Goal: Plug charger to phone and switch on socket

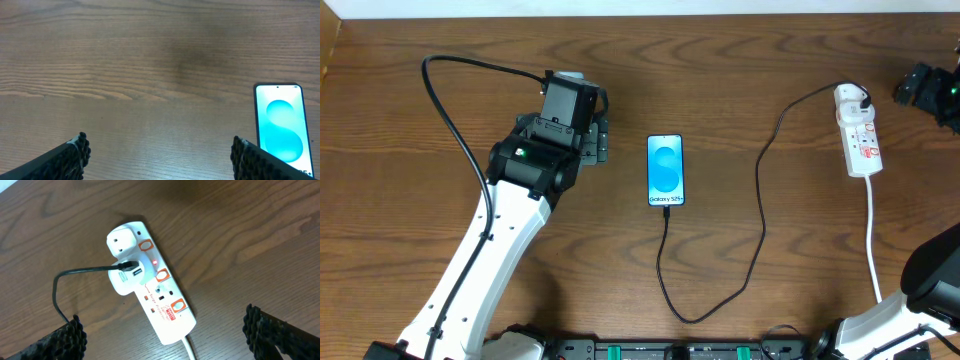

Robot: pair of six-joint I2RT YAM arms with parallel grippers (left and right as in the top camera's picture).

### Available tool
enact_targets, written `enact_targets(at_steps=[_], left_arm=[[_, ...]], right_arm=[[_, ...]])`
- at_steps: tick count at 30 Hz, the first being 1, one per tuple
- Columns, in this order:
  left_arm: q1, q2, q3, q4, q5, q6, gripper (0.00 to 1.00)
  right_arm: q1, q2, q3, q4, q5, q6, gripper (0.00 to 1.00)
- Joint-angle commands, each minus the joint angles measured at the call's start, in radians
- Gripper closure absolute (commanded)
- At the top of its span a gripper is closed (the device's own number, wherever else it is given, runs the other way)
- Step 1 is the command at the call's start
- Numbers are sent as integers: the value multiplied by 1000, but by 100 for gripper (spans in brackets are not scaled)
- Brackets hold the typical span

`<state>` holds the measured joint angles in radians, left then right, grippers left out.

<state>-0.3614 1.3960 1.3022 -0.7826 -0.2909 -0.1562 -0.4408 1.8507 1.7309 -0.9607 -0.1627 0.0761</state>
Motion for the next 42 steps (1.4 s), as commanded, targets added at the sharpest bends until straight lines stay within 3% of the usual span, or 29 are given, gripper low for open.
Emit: enact_targets(at_steps=[1,9,17,23,33,37,42], left_arm=[[5,-7,-3,-5,-10,6,8],[5,-143,-74,-119,-10,6,9],[5,-391,-338,-102,-10,6,8],[47,-631,-662,282,-1,-3,9],[208,-1056,-1122,953,205,-6,9],[234,-1180,-1212,1078,206,-6,9],[257,-1256,-1250,1059,205,-13,8]], right_arm=[[3,7,6,-1,7,13,1],[3,7,6,-1,7,13,1],[3,7,6,-1,7,13,1],[3,7,6,-1,7,13,1],[3,7,6,-1,7,13,1],[3,7,6,-1,7,13,1],[3,7,6,-1,7,13,1]])
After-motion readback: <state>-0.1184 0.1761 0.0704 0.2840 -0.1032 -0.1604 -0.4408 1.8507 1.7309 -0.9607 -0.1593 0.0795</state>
